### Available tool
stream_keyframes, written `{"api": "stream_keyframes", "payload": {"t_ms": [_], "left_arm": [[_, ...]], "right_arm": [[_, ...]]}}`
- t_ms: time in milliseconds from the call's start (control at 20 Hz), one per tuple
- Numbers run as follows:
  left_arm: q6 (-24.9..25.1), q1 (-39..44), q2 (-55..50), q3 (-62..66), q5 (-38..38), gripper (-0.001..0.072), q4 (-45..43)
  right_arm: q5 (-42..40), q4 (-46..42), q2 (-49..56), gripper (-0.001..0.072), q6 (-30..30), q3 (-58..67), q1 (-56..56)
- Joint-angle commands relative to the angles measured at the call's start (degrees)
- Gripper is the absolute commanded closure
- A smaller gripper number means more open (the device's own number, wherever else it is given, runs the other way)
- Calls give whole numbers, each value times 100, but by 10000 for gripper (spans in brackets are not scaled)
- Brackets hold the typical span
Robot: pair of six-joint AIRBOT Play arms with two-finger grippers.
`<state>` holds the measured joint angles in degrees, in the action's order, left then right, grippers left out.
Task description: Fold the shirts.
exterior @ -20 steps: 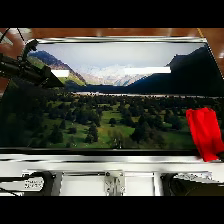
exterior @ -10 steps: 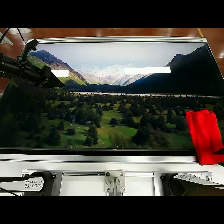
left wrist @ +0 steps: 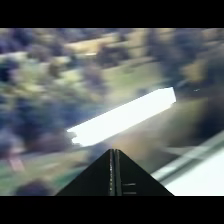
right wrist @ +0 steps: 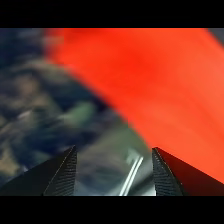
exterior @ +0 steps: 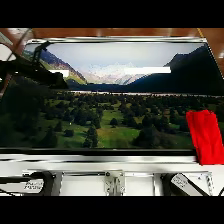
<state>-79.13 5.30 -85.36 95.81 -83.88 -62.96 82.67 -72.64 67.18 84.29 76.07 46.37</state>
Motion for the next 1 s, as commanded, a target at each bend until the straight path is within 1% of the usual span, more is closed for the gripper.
{"api": "stream_keyframes", "payload": {"t_ms": [0, 50, 100, 150, 250, 450, 650, 750, 950], "left_arm": [[-645, 1051, -203, 0, 219, 609, -2238], [-645, 1252, -350, 0, 81, 233, -2159], [-664, 1401, -498, 0, -66, 28, -2098], [-763, 1495, -584, -2, -118, 43, -2096], [-769, 1578, -590, 0, 44, 45, -2083], [-756, 1574, -494, 13, 155, 44, -2085], [-763, 1576, -492, 13, 308, 44, -2081], [-774, 1580, -492, 13, 415, 44, -2055], [-772, 1578, -492, 13, 376, 44, -2044]], "right_arm": [[-330, -1187, -201, 132, 734, 188, -2334], [-304, -1648, -52, 132, 1016, 188, -2914], [-293, -1700, 74, 132, 1064, 188, -3329], [-286, -1683, 170, 131, 1062, 188, -3692], [-326, -1716, 267, 132, 1056, 188, -4293], [-348, -1762, 289, 132, 1069, 190, -5023], [-345, -1718, 289, 132, 1064, 190, -5362], [-345, -1725, 289, 132, 1064, 190, -5386], [-348, -1744, 289, 132, 1064, 190, -5381]]}}
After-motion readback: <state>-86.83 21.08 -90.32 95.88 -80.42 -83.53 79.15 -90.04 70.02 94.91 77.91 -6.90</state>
